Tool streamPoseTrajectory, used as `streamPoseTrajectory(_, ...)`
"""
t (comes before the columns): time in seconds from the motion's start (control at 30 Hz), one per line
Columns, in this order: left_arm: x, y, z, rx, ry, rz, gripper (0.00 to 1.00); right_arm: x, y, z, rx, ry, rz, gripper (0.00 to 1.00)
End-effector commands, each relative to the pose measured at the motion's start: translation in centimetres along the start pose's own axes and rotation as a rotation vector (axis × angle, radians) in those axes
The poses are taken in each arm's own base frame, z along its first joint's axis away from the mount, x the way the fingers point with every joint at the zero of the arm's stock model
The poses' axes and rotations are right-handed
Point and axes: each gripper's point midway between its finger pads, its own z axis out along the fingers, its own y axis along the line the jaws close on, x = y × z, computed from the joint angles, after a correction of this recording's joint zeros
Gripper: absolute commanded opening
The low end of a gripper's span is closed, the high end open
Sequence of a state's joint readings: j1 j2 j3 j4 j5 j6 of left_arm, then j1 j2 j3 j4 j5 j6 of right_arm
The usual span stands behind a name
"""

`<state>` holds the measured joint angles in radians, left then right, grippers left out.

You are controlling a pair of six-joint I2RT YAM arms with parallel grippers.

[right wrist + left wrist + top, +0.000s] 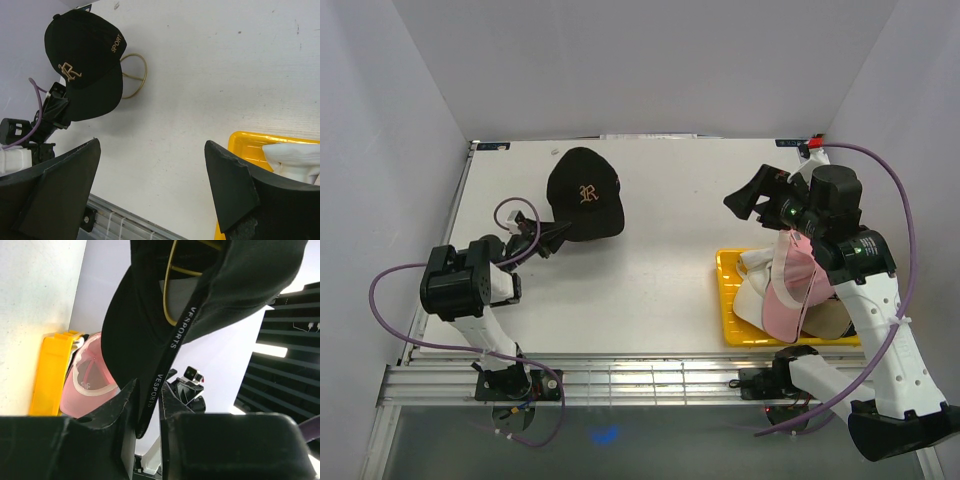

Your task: Stack the hats

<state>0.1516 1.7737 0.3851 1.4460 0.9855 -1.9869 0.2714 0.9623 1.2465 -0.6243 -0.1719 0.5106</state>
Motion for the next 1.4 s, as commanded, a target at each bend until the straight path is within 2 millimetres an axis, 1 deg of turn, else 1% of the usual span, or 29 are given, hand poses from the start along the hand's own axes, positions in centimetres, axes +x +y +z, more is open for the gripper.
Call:
streamPoseTrajectory(0.0, 1.2, -2.2, -1.2, 0.101, 0.025, 0.047, 0.3, -0.8, 0.5, -0.1, -0.023, -0.036, -0.035, 0.9)
streamPoseTrajectory(0.13, 1.0, -2.2, -1.4, 0.1, 0.023, 0.051, 0.36, -0.7, 0.4, 0.0, -0.023, -0.033, -0.034, 0.9)
streamPoseTrajectory(0.23, 1.0, -2.3, -1.6, 0.1, 0.024, 0.055, 0.39, -0.7, 0.4, 0.1, -0.025, -0.03, -0.034, 0.9)
streamPoseTrajectory(0.4, 1.0, -2.3, -1.8, 0.099, 0.018, 0.054, 0.47, -0.7, 0.4, 0.1, -0.025, -0.03, -0.034, 0.9)
streamPoseTrajectory(0.67, 1.3, -2.3, -2.0, 0.1, 0.009, 0.064, 0.52, -0.5, 0.3, 0.1, -0.023, -0.029, -0.033, 0.9)
streamPoseTrajectory(0.83, 1.6, -2.1, -2.2, 0.092, 0.008, 0.086, 0.59, -0.2, 0.2, 0.1, -0.026, -0.025, -0.033, 0.9)
streamPoseTrajectory(1.1, 1.8, -1.8, -2.4, 0.083, 0.003, 0.09, 0.61, 0.1, 0.0, 0.2, -0.023, -0.019, -0.036, 0.9)
streamPoseTrajectory(1.37, 1.5, -0.6, -3.1, 0.071, -0.049, 0.046, 0.61, 0.4, -0.2, 0.3, -0.02, -0.014, -0.039, 0.9)
